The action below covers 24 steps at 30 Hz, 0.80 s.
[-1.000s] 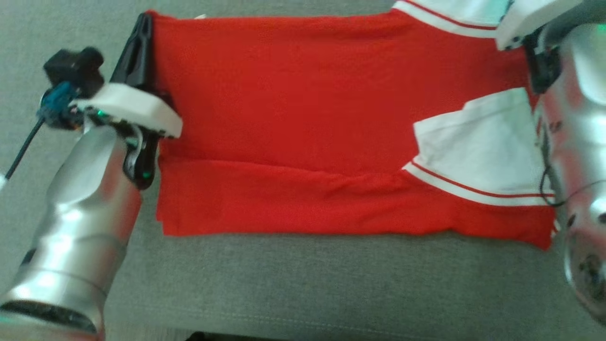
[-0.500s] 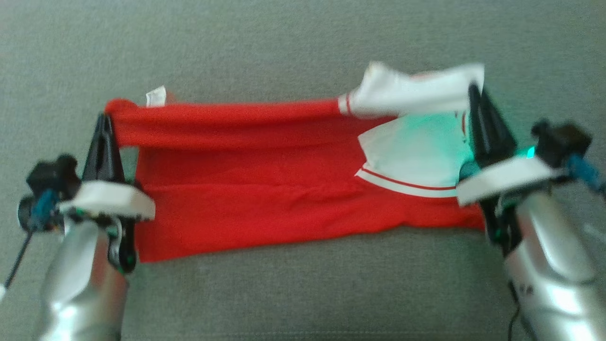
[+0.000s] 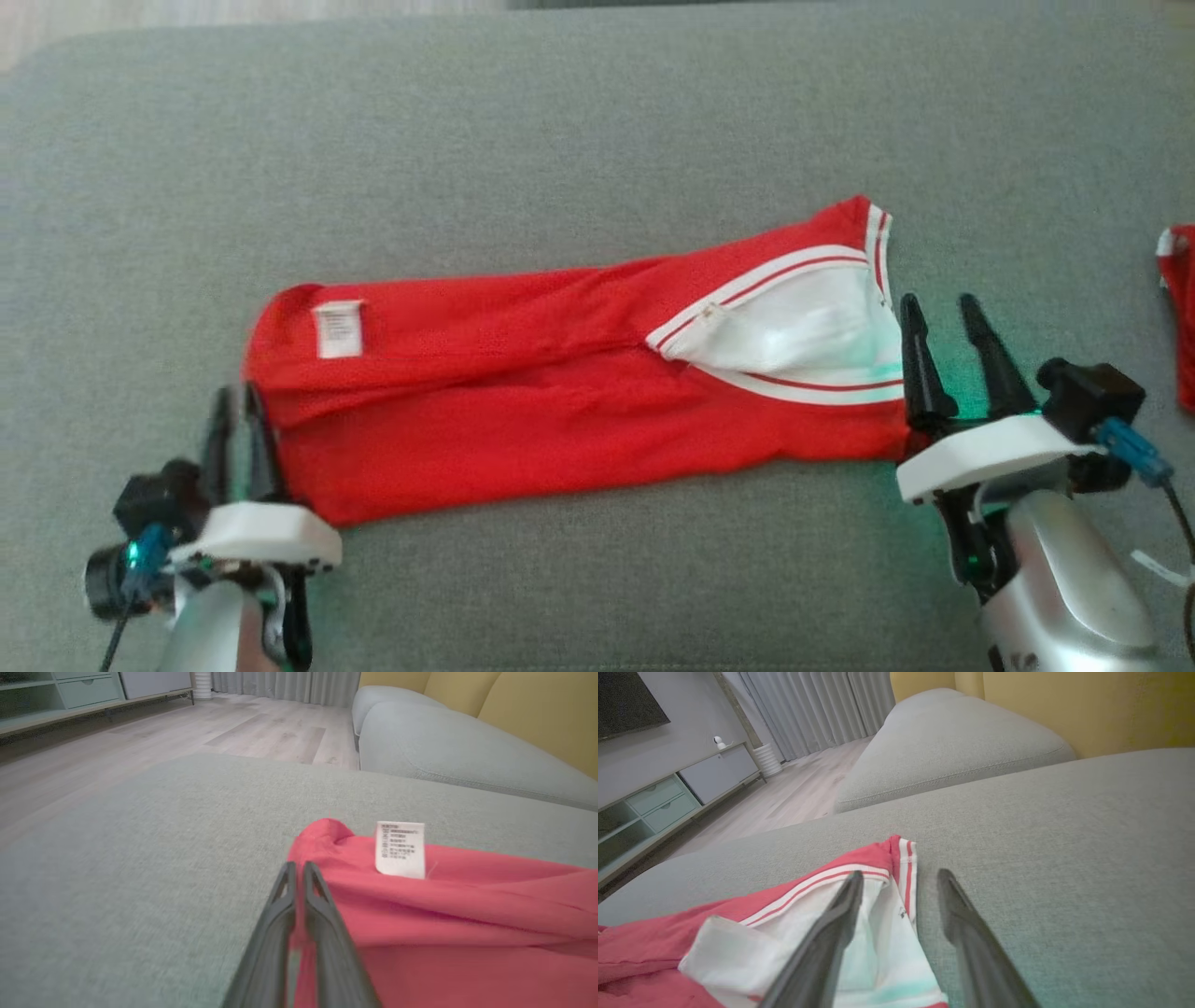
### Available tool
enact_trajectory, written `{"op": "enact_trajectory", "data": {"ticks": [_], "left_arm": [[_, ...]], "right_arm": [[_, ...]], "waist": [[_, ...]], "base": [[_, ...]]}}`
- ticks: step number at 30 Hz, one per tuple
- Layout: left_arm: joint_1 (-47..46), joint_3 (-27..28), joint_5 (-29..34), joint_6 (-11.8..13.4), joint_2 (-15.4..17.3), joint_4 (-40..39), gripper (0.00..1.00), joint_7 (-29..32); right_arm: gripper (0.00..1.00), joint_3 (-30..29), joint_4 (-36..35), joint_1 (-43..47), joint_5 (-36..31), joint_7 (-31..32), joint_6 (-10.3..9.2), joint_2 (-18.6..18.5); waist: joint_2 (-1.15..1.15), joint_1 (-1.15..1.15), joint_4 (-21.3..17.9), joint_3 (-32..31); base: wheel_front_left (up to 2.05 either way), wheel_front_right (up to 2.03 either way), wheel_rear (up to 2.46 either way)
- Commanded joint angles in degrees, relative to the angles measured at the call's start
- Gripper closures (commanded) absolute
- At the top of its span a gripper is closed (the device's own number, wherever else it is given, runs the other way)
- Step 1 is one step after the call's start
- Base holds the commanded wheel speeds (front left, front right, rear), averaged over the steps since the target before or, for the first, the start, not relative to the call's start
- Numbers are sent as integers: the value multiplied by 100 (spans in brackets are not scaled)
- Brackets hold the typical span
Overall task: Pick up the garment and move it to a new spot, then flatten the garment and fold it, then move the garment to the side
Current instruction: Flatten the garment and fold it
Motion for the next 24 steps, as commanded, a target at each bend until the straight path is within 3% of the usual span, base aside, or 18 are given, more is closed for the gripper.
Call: {"op": "enact_trajectory", "data": {"ticks": [1, 6, 11, 24], "left_arm": [[31, 343, 127, 61, 70, -260, 0, -54], [478, 427, 562, 186, -48, -746, 0, -54], [1066, 145, 849, 243, -107, -1137, 0, -54], [1551, -540, 834, 377, -119, -1458, 0, -55]], "right_arm": [[0, -42, -184, 77, -186, -62, -5, 64], [0, -579, -297, 231, -737, -62, -5, 243], [0, -806, -303, 495, -1068, -62, -5, 357], [0, -591, -146, 654, -736, -62, -5, 371]], "waist": [[0, 0, 69, -127], [0, 0, 128, -437], [0, 0, 168, -751], [0, 0, 288, -833]], "base": [[0, 0, 0], [0, 0, 0], [0, 0, 0], [0, 0, 0]]}}
